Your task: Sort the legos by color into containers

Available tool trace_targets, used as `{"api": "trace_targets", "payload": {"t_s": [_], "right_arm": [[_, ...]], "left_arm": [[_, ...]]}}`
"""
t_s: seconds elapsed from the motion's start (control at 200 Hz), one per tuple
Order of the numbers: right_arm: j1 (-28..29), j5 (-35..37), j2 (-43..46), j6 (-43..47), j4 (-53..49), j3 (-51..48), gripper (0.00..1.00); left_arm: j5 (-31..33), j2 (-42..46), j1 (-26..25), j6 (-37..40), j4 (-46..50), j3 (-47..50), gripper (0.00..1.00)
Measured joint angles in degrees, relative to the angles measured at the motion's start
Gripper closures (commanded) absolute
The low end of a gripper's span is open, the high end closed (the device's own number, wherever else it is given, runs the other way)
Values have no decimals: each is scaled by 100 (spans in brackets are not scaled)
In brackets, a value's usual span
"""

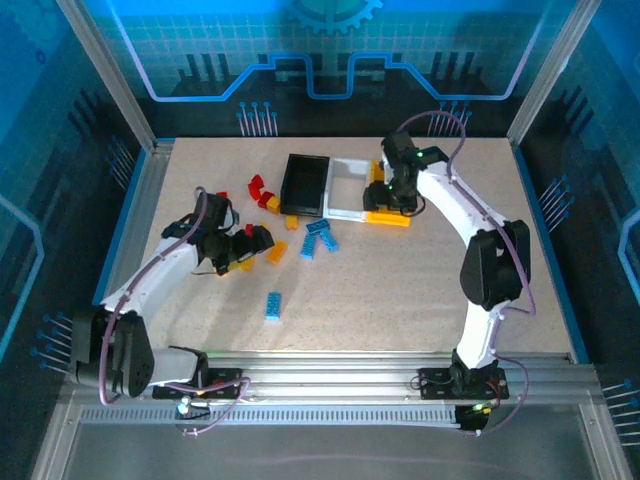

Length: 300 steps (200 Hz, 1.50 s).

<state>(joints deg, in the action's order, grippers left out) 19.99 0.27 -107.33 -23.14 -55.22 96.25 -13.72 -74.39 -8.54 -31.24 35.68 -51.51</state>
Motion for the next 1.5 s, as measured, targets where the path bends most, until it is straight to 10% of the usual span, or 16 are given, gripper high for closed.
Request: {"api": "trace_targets", "payload": {"t_s": [0.73,1.501], "right_arm": [[960,57,1316,-706,409,-2433,28],[1832,-74,1327,-929,734,-2918,28]], "left_arm": [[216,251,-761,107,850,249,1],[752,372,-1596,-688,1394,671,13]]}}
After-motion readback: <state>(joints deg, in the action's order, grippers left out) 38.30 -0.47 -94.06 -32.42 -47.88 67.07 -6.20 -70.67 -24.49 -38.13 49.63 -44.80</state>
